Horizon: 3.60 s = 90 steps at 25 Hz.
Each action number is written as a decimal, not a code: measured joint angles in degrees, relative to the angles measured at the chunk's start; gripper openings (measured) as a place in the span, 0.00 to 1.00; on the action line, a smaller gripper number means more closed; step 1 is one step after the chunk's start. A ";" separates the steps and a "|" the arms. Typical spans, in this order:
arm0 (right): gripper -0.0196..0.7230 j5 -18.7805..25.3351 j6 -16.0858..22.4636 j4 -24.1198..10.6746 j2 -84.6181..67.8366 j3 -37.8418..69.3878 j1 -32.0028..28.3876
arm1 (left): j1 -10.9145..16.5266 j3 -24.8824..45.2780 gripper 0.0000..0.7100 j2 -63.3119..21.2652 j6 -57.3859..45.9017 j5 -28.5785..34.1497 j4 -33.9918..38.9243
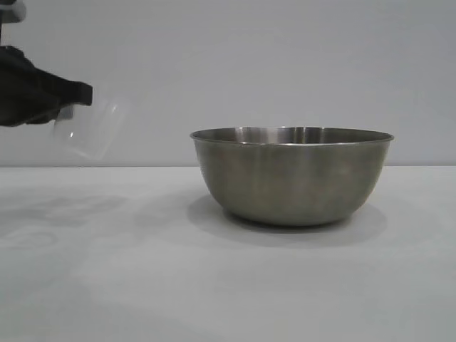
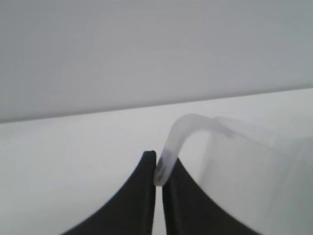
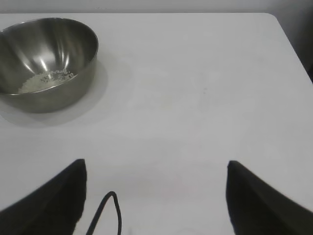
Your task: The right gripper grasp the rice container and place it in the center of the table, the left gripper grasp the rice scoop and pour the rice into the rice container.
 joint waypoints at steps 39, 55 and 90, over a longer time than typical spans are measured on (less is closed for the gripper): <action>0.76 0.00 0.00 0.00 0.00 0.00 0.00 | 0.00 11.78 0.44 -14.97 0.67 -0.14 3.42; 0.76 0.00 0.00 0.00 0.00 0.00 0.00 | 0.00 12.12 0.44 -45.01 7.34 18.38 -1.67; 0.76 0.00 0.11 0.00 0.00 0.00 0.00 | 19.83 10.40 0.44 -109.92 8.32 107.18 -4.15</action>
